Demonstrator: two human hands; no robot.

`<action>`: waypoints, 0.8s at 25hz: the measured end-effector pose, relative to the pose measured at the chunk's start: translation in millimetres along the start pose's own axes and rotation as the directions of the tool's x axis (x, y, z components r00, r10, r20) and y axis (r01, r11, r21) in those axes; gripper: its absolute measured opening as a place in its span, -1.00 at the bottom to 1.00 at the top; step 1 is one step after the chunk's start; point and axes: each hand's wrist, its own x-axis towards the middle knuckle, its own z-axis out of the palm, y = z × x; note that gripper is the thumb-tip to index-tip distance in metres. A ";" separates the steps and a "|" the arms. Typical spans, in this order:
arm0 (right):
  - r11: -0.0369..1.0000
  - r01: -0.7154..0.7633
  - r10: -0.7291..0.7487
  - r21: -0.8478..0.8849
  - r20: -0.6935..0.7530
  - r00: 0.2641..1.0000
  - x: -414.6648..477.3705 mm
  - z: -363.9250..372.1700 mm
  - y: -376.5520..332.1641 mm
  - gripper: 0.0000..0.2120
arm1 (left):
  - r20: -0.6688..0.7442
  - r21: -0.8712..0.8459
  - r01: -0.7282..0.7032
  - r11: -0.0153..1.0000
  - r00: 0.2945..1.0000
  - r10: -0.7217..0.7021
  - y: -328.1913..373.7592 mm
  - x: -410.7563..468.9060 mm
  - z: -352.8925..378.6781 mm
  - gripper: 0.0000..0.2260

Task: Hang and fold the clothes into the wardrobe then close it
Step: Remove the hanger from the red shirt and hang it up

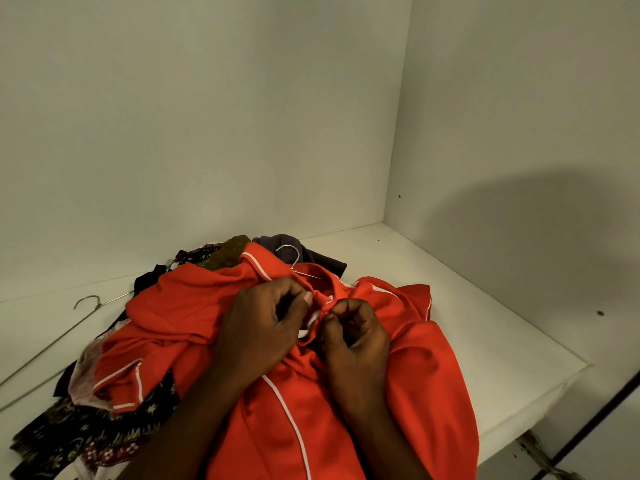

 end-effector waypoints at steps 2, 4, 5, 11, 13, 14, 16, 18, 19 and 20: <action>1.000 0.006 -0.006 -0.013 -0.013 1.000 -0.3 0.0 0.6 -0.91 | -0.196 0.132 -0.113 0.985 0.971 0.138 8.8 -3.9 -1.0 -0.84; 1.000 0.008 -0.009 -0.028 -0.029 1.000 0.7 0.9 1.7 -0.93 | -0.360 0.428 -0.174 0.887 0.867 0.344 21.8 -1.3 -6.6 -0.89; 0.999 0.010 -0.011 -0.038 -0.034 0.999 1.2 1.0 1.7 -0.93 | -0.378 0.545 -0.127 0.829 0.845 0.379 25.6 7.0 -10.0 -0.89; 0.995 0.045 -0.046 -0.091 -0.005 0.999 2.5 -0.1 3.1 -0.84 | 0.053 0.907 0.068 0.417 0.961 -0.271 15.4 75.6 -3.6 -0.65; 0.995 0.043 -0.046 -0.092 -0.023 0.999 3.0 -0.3 8.9 -0.85 | 0.080 0.924 0.003 0.383 0.976 -0.201 11.5 76.0 7.9 -0.71; 0.993 0.060 -0.065 -0.100 -0.049 0.997 3.9 -0.1 9.0 -0.85 | 0.049 0.915 0.006 0.403 0.991 -0.125 8.8 75.4 11.4 -0.73; 0.988 0.104 -0.115 -0.119 -0.099 0.988 3.9 -0.9 5.3 -0.88 | -0.046 0.873 0.049 0.485 0.999 -0.017 8.8 73.8 9.8 -0.74; 0.980 0.153 -0.167 -0.127 -0.111 0.980 5.0 -0.9 -2.2 -0.95 | -0.151 0.804 0.057 0.591 0.982 0.111 10.3 74.9 -2.0 -0.79; 0.967 0.204 -0.222 -0.155 -0.113 0.968 8.7 -2.1 -7.4 -0.93 | -0.195 0.777 0.032 0.628 0.962 0.191 13.6 77.4 -10.5 -0.82; 0.937 0.277 -0.305 -0.213 -0.111 0.946 14.4 -4.1 -15.0 -0.92 | -0.229 0.758 -0.004 0.652 0.934 0.273 21.3 81.3 -21.0 -0.85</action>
